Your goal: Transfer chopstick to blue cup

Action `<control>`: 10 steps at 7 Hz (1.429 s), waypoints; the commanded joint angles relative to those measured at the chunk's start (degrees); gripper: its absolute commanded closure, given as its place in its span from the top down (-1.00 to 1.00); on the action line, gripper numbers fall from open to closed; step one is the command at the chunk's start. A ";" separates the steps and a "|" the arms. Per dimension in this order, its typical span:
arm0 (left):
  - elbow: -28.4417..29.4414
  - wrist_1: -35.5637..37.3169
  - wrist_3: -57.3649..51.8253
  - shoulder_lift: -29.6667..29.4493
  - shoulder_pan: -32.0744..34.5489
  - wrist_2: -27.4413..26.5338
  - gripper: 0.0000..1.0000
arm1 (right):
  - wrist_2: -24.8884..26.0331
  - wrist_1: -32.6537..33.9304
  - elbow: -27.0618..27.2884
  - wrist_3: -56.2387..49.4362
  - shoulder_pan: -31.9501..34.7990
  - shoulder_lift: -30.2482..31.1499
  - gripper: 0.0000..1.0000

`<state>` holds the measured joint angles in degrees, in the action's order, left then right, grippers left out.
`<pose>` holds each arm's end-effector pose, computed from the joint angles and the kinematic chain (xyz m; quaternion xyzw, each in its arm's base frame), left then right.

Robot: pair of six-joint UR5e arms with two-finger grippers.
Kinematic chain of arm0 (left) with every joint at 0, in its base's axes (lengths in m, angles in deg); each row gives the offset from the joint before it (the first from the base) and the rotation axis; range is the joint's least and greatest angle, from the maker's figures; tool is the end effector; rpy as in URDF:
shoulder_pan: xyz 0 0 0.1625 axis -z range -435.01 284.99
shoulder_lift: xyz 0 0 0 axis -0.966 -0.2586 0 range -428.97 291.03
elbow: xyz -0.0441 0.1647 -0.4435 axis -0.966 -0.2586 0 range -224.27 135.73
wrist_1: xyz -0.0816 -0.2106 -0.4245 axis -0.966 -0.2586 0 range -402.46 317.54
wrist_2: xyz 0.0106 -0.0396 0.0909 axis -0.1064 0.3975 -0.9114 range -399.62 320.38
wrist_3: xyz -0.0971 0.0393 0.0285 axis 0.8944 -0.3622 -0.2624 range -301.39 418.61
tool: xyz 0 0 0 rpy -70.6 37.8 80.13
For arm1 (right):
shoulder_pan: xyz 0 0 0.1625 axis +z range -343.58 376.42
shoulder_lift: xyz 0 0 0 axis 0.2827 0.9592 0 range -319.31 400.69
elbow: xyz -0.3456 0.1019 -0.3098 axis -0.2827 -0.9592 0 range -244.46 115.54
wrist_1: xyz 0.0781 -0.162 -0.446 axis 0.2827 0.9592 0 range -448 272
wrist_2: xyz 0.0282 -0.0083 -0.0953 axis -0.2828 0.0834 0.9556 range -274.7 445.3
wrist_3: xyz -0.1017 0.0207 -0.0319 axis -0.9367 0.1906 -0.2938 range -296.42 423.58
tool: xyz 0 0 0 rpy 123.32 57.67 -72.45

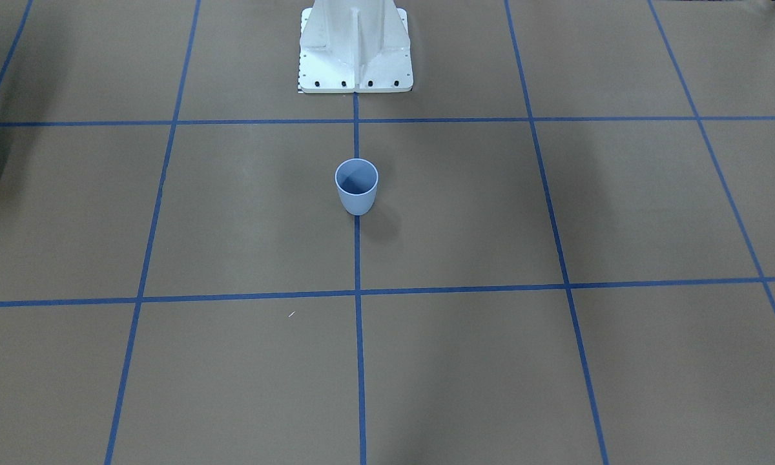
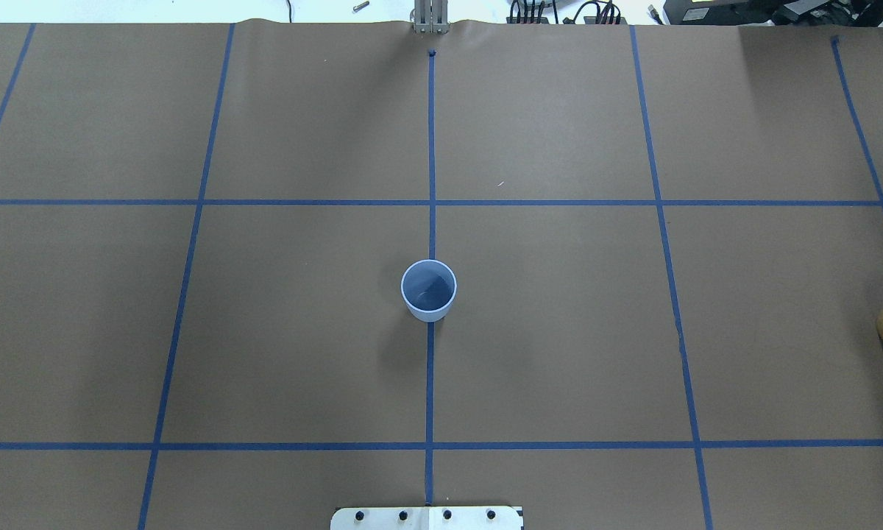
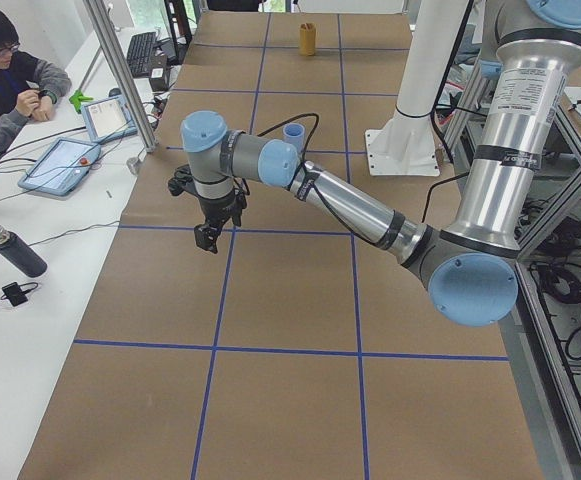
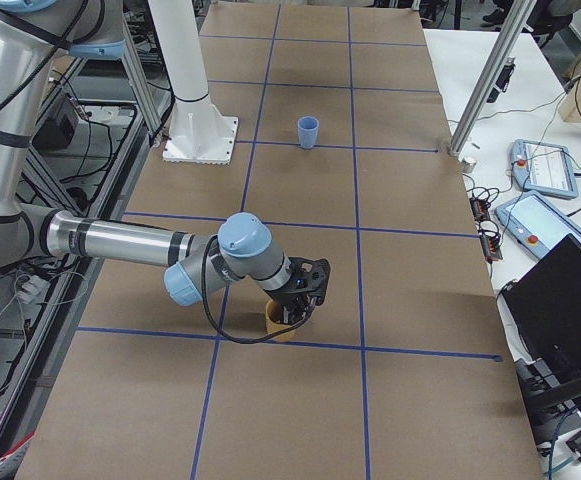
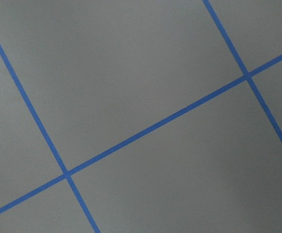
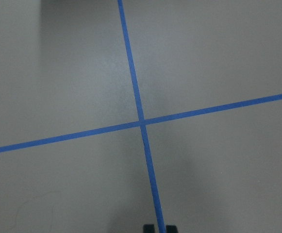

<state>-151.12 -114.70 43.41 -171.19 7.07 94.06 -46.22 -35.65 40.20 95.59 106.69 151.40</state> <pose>0.0273 -0.6197 0.4599 0.1148 0.3636 0.2210 0.8976 0.0632 -0.4187 0.6727 0.1516 -0.3977 0.1574 0.8911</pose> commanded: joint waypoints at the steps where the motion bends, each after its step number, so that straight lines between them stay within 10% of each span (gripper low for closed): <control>1: 0.06 0.00 0.70 0.00 0.00 0.00 0.99 | -5.41 1.08 1.33 -2.21 3.77 -0.66 -1.00; 4: 0.06 0.00 1.85 -0.09 -0.17 0.09 0.99 | -8.32 26.31 13.70 -3.97 6.23 -9.94 -1.00; 10: 2.78 -2.26 2.01 3.83 1.66 -0.53 0.99 | -8.23 54.90 16.46 -0.75 -3.30 -37.78 -1.00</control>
<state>-149.33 -115.20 45.17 -170.07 7.55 93.55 -54.66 11.71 56.37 92.72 108.28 121.61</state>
